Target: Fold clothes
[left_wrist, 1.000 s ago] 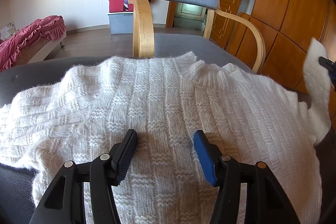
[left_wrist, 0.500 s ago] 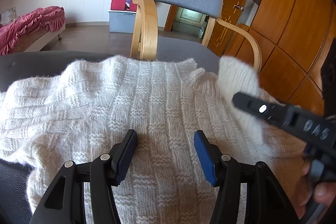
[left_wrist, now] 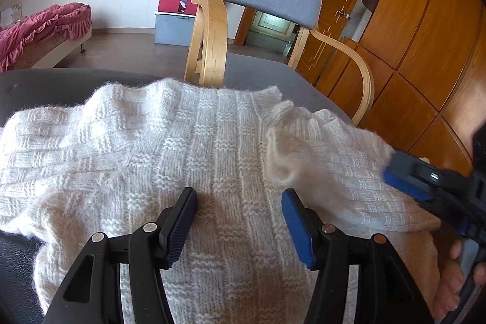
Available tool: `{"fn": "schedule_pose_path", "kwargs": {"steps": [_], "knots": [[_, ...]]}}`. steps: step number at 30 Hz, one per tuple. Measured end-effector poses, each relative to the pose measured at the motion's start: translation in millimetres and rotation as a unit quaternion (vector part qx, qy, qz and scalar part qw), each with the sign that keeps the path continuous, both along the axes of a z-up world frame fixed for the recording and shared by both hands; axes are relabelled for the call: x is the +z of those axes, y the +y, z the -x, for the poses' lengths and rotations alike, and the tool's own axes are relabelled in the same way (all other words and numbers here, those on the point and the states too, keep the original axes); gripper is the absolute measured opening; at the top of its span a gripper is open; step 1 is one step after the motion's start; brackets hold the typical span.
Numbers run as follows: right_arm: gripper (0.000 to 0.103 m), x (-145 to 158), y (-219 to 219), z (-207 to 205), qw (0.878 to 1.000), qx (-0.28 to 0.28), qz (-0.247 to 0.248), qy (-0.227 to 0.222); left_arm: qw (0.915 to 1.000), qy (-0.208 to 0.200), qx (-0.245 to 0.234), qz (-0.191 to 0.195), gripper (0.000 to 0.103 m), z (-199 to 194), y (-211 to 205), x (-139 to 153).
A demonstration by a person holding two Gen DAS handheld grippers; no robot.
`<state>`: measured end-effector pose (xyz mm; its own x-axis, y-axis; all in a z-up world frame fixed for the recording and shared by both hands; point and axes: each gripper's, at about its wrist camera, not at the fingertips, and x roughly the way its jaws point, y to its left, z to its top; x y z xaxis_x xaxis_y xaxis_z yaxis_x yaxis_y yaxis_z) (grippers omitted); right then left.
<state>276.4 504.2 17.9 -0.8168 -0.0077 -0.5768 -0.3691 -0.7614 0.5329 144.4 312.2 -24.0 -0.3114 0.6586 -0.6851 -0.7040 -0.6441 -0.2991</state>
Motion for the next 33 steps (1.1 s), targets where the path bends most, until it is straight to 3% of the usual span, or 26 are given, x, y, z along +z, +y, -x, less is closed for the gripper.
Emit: {"fn": "schedule_pose_path", "kwargs": {"steps": [3,7,10,12,15,21,22,23,24,25,28,33], "knots": [[0.041,1.7,7.2,-45.0,0.997,-0.061,-0.036,-0.007,0.9999,-0.012,-0.001,-0.012,0.059,2.3,-2.7,0.4],[0.041,-20.0,18.9,-77.6,0.994,-0.094,-0.041,-0.033,0.9973,-0.054,-0.01,-0.049,0.059,4.9,-9.0,3.2],[0.041,-34.5,34.4,-93.0,0.995,-0.101,0.019,-0.001,0.9863,-0.131,-0.037,-0.094,0.059,6.4,-10.4,1.8],[0.041,-40.3,43.6,-96.0,0.993,-0.101,0.055,0.021,0.9833,-0.155,-0.039,-0.088,0.059,5.6,-4.3,0.1],[0.041,-41.6,42.5,-91.5,0.994,-0.095,0.052,0.024,0.987,-0.142,-0.039,-0.065,0.06,1.7,7.6,3.9],[0.041,-38.4,45.7,-91.9,0.994,-0.09,0.053,0.031,0.9832,-0.169,-0.037,-0.06,0.058,3.6,37.9,4.3],[0.041,-38.0,46.3,-92.8,0.994,-0.09,0.054,0.035,0.9836,-0.167,-0.031,-0.059,0.05,4.6,42.5,3.6],[0.041,-33.9,47.9,-98.8,0.993,-0.096,0.052,0.049,0.985,-0.162,-0.026,-0.054,0.027,5.7,47.3,2.5],[0.041,-29.2,49.7,-105.7,0.991,-0.102,0.05,0.064,0.9857,-0.159,-0.028,-0.049,0.013,6.5,50.9,1.1],[0.041,-24.6,51.4,-112.5,0.99,-0.109,0.048,0.08,0.9858,-0.157,-0.034,-0.049,0.007,6.4,54.4,-1.6],[0.041,-5.4,61.1,-145.2,0.981,-0.143,0.026,0.129,0.9859,-0.142,-0.039,-0.079,0.007,6.0,48.2,-9.1],[0.041,3.1,81.0,-199.2,0.97,-0.179,0.019,0.162,0.9718,-0.166,-0.045,-0.162,0.007,16.5,27.5,-11.9]]}}
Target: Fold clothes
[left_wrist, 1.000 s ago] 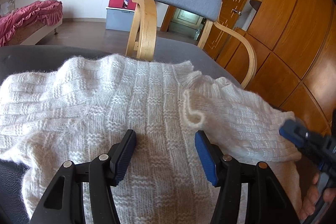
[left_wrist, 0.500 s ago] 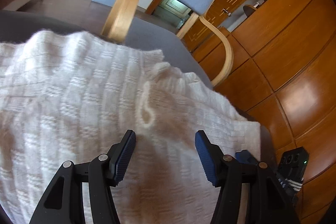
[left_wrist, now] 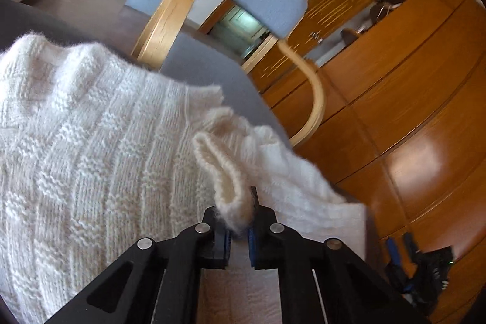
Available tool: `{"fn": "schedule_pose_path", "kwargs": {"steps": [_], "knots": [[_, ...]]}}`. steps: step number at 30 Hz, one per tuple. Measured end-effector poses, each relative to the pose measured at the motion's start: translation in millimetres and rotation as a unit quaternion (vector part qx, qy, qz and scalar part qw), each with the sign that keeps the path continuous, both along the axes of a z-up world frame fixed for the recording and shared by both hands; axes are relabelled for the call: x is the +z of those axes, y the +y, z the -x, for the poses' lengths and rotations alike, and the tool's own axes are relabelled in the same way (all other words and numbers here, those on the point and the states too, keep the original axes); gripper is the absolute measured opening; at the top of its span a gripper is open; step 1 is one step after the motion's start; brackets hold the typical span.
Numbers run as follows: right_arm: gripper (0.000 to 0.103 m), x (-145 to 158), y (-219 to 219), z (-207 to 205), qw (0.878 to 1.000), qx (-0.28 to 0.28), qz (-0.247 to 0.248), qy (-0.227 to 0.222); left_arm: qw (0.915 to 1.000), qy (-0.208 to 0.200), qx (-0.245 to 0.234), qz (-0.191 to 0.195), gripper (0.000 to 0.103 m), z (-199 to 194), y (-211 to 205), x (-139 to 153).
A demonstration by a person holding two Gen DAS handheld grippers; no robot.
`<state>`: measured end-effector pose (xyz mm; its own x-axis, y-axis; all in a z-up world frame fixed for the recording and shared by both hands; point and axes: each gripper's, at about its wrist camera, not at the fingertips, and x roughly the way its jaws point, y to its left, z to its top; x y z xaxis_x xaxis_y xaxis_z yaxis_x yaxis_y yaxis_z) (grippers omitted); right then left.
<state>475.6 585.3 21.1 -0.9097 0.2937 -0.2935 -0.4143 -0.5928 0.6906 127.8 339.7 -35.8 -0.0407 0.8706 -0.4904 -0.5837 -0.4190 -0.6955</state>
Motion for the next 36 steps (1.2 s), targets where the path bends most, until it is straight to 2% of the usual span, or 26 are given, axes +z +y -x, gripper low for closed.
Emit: {"fn": "schedule_pose_path", "kwargs": {"steps": [1,3,8,10,12,13,17,18,22,24,28,31,36], "knots": [[0.041,-2.7,2.7,-5.9,1.0,0.004,0.008,0.004,0.9999,0.0,0.001,-0.014,0.006,0.9,-3.2,1.7],[0.024,-7.2,5.2,-13.0,1.0,0.015,0.014,-0.006,0.9991,0.007,0.004,-0.042,0.006,0.8,-9.6,7.0],[0.023,-19.7,-5.3,4.5,0.993,0.099,0.021,-0.059,0.9933,0.016,0.029,-0.111,0.006,5.5,-32.8,20.5],[0.023,-26.7,-15.1,23.1,0.984,0.141,0.015,-0.105,0.9905,0.008,0.048,-0.128,0.006,12.0,-43.6,21.0],[0.023,-33.4,-23.1,38.7,0.975,0.147,0.0,-0.164,0.9888,-0.01,0.063,-0.135,0.006,20.7,-49.7,16.7],[0.023,-35.3,-22.5,41.5,0.974,0.142,0.001,-0.175,0.9881,-0.02,0.07,-0.136,0.006,25.1,-52.2,13.9],[0.023,-39.8,-9.3,36.2,0.978,0.087,0.012,-0.188,0.9893,-0.051,0.076,-0.113,0.007,31.8,-44.4,0.3],[0.023,-39.8,-4.9,31.9,0.978,0.056,0.01,-0.198,0.9896,-0.056,0.077,-0.107,0.007,31.9,-41.7,-2.6],[0.022,-37.5,4.6,18.2,0.979,-0.013,0.004,-0.204,0.9905,-0.061,0.087,-0.087,0.007,31.8,-38.2,-8.2],[0.021,-40.9,14.6,10.8,0.971,-0.057,0.021,-0.232,0.9917,-0.057,0.097,-0.062,0.007,29.4,-37.6,-10.7],[0.021,-44.9,22.6,3.9,0.975,-0.056,0.042,-0.209,0.9923,-0.07,0.101,0.017,0.007,23.1,-37.2,-12.2],[0.021,-36.1,17.8,3.0,0.976,-0.059,0.027,-0.208,0.9949,-0.036,0.09,0.028,0.007,18.2,-41.8,-6.8],[0.021,11.5,-10.4,4.5,0.974,-0.067,-0.049,-0.211,0.9954,-0.04,0.087,0.007,0.007,23.4,-46.9,-13.1]]}}
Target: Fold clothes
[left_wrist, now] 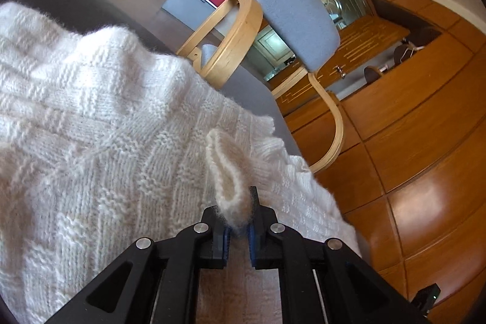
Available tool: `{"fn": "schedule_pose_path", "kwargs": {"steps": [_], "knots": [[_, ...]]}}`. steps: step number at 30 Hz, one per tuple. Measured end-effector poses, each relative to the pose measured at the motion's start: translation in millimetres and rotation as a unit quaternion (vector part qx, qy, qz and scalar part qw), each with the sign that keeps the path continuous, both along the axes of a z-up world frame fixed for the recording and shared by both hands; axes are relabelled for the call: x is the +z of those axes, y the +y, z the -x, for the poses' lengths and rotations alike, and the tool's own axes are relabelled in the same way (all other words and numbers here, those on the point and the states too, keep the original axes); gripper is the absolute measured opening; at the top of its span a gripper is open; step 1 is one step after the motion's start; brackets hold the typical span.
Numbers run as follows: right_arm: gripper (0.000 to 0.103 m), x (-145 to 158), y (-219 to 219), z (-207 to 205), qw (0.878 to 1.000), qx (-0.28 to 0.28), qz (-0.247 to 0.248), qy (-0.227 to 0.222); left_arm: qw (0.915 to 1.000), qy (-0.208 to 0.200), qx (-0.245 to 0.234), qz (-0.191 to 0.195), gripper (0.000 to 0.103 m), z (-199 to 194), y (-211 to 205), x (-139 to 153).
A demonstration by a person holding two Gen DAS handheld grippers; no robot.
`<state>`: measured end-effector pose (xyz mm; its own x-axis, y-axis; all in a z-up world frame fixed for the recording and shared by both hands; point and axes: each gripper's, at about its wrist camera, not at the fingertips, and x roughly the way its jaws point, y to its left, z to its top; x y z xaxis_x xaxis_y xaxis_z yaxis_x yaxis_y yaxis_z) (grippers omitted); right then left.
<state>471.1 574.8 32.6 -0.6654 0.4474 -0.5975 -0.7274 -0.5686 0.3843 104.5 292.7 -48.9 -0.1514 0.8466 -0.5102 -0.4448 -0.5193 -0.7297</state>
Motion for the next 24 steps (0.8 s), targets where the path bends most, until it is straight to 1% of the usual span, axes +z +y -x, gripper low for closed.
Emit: {"fn": "schedule_pose_path", "kwargs": {"steps": [1,2,4,5,7,10,13,14,15,18,20,22,24], "knots": [[0.021,8.8,-2.7,2.4,1.0,0.001,-0.011,0.006,1.0,0.002,-0.002,0.002,0.007,0.0,2.1,0.0],[0.022,14.6,-1.5,11.7,1.0,0.014,-0.02,0.004,1.0,0.006,-0.003,0.004,0.007,-0.9,3.3,0.5],[0.022,25.7,1.8,32.5,0.998,0.043,-0.037,-0.001,1.0,0.006,-0.004,0.003,0.007,-1.8,4.0,1.2],[0.022,26.1,5.5,45.6,0.997,0.056,-0.045,-0.01,1.0,0.004,-0.003,0.002,0.007,-1.6,4.1,1.0],[0.022,16.6,21.7,78.0,0.994,0.082,-0.047,-0.046,1.0,0.001,-0.002,0.002,0.008,-0.7,4.4,0.0],[0.022,-11.6,49.2,112.2,0.99,0.099,-0.025,-0.1,0.9999,0.008,-0.001,0.012,0.009,-2.1,8.4,-0.1],[0.02,-38.2,70.7,113.2,0.99,0.08,-0.012,-0.119,0.9999,0.008,-0.002,0.013,0.009,-2.4,9.8,-1.4],[0.016,-40.7,74.3,111.2,0.991,0.074,-0.008,-0.112,0.9999,0.008,-0.003,0.013,0.009,-2.4,10.3,-1.6],[0.015,-42.0,77.1,108.5,0.992,0.069,-0.005,-0.103,0.9999,0.008,-0.003,0.013,0.009,-2.5,10.5,-1.7],[0.014,-45.8,85.4,100.5,0.996,0.054,0.004,-0.076,0.9998,0.01,-0.003,0.015,0.009,-2.9,11.0,-1.9],[0.015,-40.7,83.6,92.6,0.997,0.045,0.003,-0.068,0.9999,0.008,-0.004,0.012,0.009,-2.8,10.0,-2.4],[0.015,-29.4,76.4,75.9,0.998,0.035,0.005,-0.044,0.9999,0.007,-0.004,0.011,0.009,-2.2,10.0,-3.4],[0.015,-20.5,62.0,64.5,0.998,0.056,0.005,-0.032,0.9999,0.007,-0.004,0.011,0.009,-0.7,11.0,-4.8]]}}
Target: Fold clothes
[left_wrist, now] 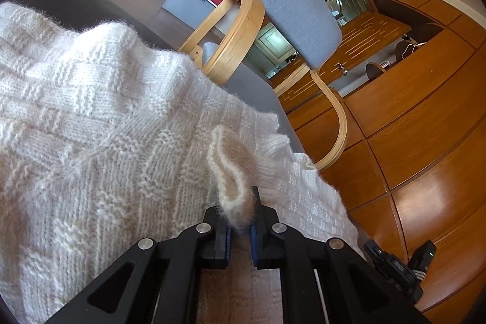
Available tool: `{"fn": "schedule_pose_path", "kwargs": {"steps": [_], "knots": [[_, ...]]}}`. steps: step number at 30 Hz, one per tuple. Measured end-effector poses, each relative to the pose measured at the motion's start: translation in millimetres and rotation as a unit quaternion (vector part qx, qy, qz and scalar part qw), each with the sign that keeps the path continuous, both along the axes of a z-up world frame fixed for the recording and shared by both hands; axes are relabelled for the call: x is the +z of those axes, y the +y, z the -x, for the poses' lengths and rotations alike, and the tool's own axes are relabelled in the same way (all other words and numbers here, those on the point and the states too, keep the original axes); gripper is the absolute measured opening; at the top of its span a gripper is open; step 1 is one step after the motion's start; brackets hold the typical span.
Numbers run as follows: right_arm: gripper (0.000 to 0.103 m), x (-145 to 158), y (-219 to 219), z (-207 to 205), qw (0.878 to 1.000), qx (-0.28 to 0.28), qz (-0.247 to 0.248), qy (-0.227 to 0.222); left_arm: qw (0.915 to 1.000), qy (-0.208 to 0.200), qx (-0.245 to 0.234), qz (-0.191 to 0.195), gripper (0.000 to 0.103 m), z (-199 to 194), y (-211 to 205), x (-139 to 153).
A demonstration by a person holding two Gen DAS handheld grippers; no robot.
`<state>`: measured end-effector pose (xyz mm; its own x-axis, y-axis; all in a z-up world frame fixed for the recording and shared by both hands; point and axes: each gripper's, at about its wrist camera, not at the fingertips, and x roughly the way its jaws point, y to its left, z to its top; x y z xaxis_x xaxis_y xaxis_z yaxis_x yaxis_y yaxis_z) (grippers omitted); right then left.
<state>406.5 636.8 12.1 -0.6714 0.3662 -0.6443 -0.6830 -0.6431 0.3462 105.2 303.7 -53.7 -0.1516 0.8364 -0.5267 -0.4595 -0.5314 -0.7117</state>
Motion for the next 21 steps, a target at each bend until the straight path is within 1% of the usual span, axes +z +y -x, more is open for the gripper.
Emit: {"fn": "schedule_pose_path", "kwargs": {"steps": [1,4,5,7,8,13,17,19,21], "knots": [[0.015,4.4,-7.4,-5.6,1.0,0.011,0.001,0.006,1.0,0.0,0.0,0.0,0.009,0.0,-0.9,0.2],[0.015,4.0,-31.8,-9.4,0.998,0.044,-0.024,-0.039,1.0,-0.002,0.001,-0.003,0.009,0.1,-5.5,1.7],[0.015,-1.1,-35.8,-9.0,0.996,0.043,-0.036,-0.069,1.0,-0.003,0.002,-0.003,0.009,0.1,-6.3,1.8],[0.015,-12.7,-42.4,-7.7,0.988,0.038,-0.06,-0.135,1.0,-0.004,0.003,-0.003,0.009,0.1,-7.1,1.9],[0.015,-14.0,-42.2,-7.9,0.988,0.036,-0.06,-0.14,1.0,-0.004,0.002,-0.003,0.009,0.2,-7.2,1.9],[0.015,-17.5,-38.1,-9.8,0.987,0.03,-0.05,-0.148,1.0,-0.004,0.002,-0.004,0.009,1.1,-7.0,1.4],[0.015,11.8,-41.2,-3.0,0.993,0.02,-0.057,-0.096,1.0,-0.003,0.002,-0.002,0.009,1.7,-6.6,1.4],[0.015,19.7,-43.1,18.4,0.993,0.037,-0.069,-0.091,1.0,-0.002,0.003,-0.002,0.009,1.7,-6.9,1.6],[0.015,13.7,-40.3,43.3,0.991,0.054,-0.065,-0.099,1.0,0.001,0.006,-0.001,0.009,1.2,-8.6,2.6]]}}
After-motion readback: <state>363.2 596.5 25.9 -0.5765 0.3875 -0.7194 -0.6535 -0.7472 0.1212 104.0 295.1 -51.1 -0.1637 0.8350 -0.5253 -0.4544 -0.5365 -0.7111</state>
